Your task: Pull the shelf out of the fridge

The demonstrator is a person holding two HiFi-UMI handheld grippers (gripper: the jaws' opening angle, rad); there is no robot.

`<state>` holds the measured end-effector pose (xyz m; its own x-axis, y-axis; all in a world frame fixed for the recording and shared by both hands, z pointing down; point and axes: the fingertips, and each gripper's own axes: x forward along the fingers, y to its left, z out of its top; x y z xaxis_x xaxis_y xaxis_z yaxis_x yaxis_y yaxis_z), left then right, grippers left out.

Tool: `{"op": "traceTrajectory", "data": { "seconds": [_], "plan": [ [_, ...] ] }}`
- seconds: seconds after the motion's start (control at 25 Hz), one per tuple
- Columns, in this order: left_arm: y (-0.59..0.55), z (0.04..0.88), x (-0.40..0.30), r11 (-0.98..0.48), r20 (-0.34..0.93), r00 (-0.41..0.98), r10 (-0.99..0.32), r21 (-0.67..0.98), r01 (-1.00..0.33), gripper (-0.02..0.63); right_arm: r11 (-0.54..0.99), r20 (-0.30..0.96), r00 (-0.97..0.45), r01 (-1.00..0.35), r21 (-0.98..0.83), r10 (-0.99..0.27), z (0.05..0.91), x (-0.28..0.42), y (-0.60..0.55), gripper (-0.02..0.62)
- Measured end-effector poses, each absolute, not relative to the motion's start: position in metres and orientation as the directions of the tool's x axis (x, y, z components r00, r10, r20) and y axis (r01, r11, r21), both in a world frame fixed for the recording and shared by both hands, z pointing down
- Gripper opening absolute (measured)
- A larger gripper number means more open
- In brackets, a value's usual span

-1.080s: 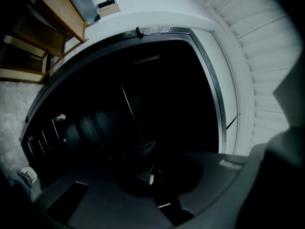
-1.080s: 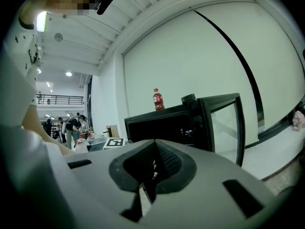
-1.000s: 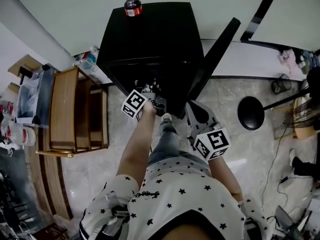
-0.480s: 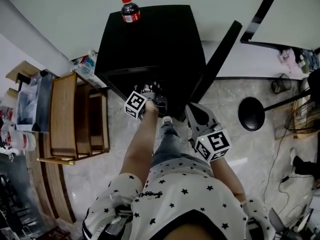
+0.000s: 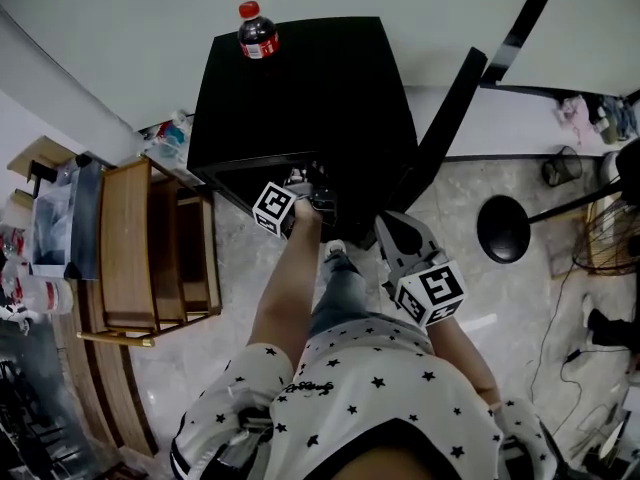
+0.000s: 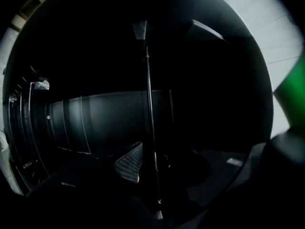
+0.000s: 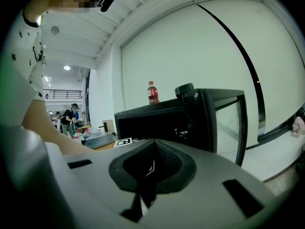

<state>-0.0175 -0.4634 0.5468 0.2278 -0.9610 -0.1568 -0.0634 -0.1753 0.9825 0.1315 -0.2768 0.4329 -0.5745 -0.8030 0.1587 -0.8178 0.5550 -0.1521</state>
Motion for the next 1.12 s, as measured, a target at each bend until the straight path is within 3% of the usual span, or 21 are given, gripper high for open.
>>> {"op": "traceTrajectory", "data": {
  "seconds": [0.2, 0.4, 1.12],
  "plan": [
    [-0.476, 0.543, -0.017, -0.180, -0.161, 0.231, -0.960, 0.982, -0.063, 0.153, 0.555, 0.168, -0.575, -0.818, -0.153, -0.801, 0.437, 0.130, -0.283, -0.006],
    [-0.477, 0.548, -0.017, -0.139, -0.112, 0.241, -0.964, 0.986, -0.097, 0.049, 0.560, 0.170, -0.580, -0.814, -0.151, -0.797, 0.437, 0.127, -0.284, -0.006],
    [-0.453, 0.549, -0.017, -0.113, -0.099, 0.232, -0.968, 0.992, -0.047, 0.035, 0.569, 0.159, -0.587, -0.809, -0.147, -0.794, 0.434, 0.121, -0.271, -0.006]
  ]
}}
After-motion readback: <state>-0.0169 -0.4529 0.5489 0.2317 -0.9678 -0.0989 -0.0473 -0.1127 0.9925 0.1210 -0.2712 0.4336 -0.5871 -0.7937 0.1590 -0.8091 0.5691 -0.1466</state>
